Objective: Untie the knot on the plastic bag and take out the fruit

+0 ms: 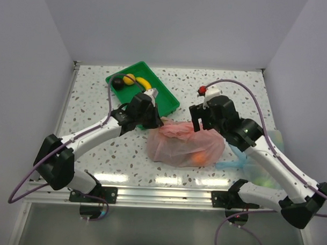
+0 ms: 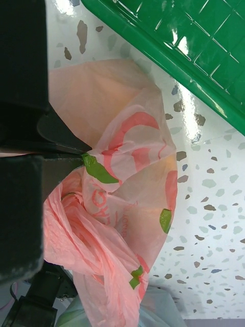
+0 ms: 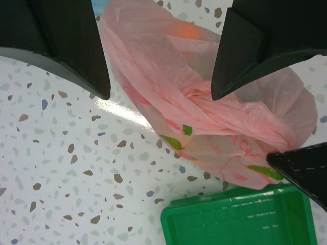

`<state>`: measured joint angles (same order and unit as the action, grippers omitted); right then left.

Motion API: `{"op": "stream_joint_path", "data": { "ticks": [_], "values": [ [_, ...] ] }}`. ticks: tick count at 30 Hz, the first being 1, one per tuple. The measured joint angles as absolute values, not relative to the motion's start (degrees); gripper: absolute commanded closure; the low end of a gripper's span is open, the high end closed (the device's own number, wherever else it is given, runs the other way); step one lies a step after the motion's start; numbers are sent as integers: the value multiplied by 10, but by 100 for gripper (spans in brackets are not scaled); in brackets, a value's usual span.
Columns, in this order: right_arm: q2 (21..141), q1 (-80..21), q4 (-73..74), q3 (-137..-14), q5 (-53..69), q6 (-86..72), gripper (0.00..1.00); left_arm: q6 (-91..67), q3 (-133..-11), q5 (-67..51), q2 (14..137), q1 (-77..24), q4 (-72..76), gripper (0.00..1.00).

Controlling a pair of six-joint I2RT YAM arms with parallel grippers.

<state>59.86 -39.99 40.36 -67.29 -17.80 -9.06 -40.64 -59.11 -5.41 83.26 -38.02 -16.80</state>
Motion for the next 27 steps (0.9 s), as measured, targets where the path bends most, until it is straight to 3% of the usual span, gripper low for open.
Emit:
{"op": "stream_joint_path", "data": {
  "ticks": [8,15,16,19,20,22,27],
  "values": [
    [703,-400,378,-665,-152,-35,22,-406,-591,-58,818,-380,-172,100],
    [720,-396,355,-619,-153,-32,51,-407,-577,-57,799,-380,-179,100],
    [720,-393,353,-615,-153,-33,61,-407,-575,-57,796,-380,-180,100],
    [719,-380,348,-605,-144,-36,77,-407,-573,-56,792,-380,-185,100],
    [719,-373,346,-602,-137,-37,90,-408,-573,-56,792,-380,-186,100],
    [718,-359,342,-593,-130,-41,99,-408,-570,-55,790,-380,-187,100],
    [696,-319,342,-584,-145,-66,100,-410,-539,-40,766,-380,-194,100]
  ]
}}
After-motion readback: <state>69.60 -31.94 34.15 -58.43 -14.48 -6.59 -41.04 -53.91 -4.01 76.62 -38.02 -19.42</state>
